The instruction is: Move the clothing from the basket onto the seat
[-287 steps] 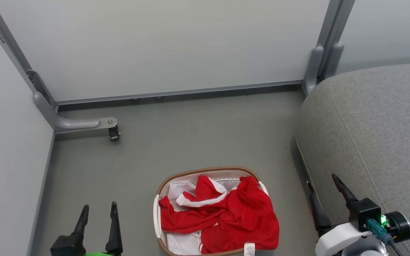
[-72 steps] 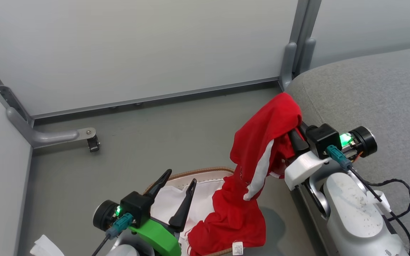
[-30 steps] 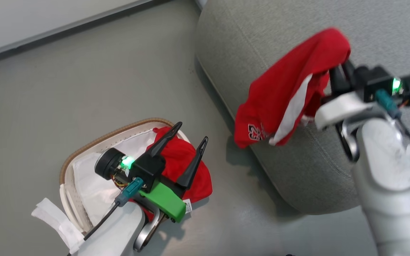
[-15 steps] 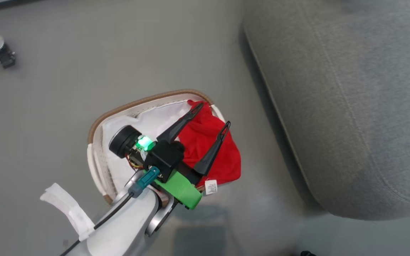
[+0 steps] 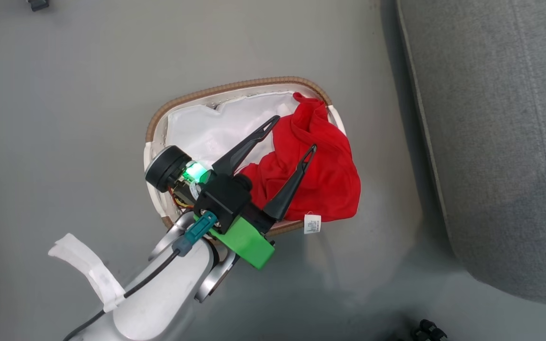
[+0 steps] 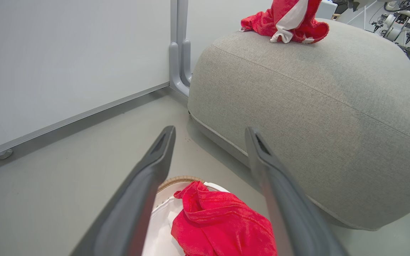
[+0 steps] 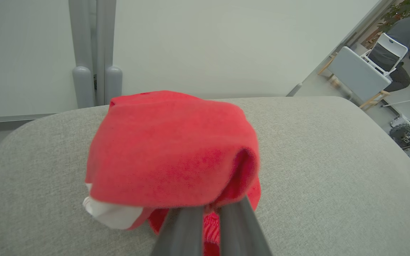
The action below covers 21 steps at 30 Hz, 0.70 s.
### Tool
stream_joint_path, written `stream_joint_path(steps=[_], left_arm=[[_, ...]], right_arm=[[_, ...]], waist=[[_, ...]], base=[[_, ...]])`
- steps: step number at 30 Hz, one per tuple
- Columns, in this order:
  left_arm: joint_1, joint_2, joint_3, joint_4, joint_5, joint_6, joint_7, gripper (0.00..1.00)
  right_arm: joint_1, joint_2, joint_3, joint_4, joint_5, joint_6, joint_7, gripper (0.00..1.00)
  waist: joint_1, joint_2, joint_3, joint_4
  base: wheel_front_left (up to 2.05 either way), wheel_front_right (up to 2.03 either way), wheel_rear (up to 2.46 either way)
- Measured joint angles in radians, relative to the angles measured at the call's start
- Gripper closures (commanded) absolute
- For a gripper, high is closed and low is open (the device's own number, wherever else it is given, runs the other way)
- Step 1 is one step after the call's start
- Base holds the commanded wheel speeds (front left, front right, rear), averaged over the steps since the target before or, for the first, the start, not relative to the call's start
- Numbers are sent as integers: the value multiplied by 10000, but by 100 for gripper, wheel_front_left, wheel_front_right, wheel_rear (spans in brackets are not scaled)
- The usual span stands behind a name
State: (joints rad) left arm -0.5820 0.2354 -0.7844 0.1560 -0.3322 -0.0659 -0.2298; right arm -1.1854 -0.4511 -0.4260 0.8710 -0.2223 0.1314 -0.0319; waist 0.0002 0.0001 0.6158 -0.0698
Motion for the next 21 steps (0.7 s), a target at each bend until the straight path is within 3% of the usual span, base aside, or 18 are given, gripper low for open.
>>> stream_joint_path(steps=[6,7,8,10,21], left_arm=[[14,104,8,84,-17,77,44,0],[19,146,29,98,-36,96,46,0],[25,176,40,107,-56,128,50,0],[35,236,77,115,-107,150,75,0],[79,552,644,146,-382,558,-23,0]], right_arm=[[707,470,-815,635,-284,0,-575,100],[761,512,-863,721,-334,0,-698,94],[803,522,-894,759,-343,0,-815,66],[894,585,-936,951,-291,0,-1097,0],[2073,1256,40,1628,412,0,-2086,0]], waist=[[0,0,192,60],[0,0,177,23],[0,0,158,-14],[-1,0,100,-118],[-1,0,-471,-632]], base=[[0,0,0],[0,0,0],[0,0,0],[0,0,0],[0,0,0]])
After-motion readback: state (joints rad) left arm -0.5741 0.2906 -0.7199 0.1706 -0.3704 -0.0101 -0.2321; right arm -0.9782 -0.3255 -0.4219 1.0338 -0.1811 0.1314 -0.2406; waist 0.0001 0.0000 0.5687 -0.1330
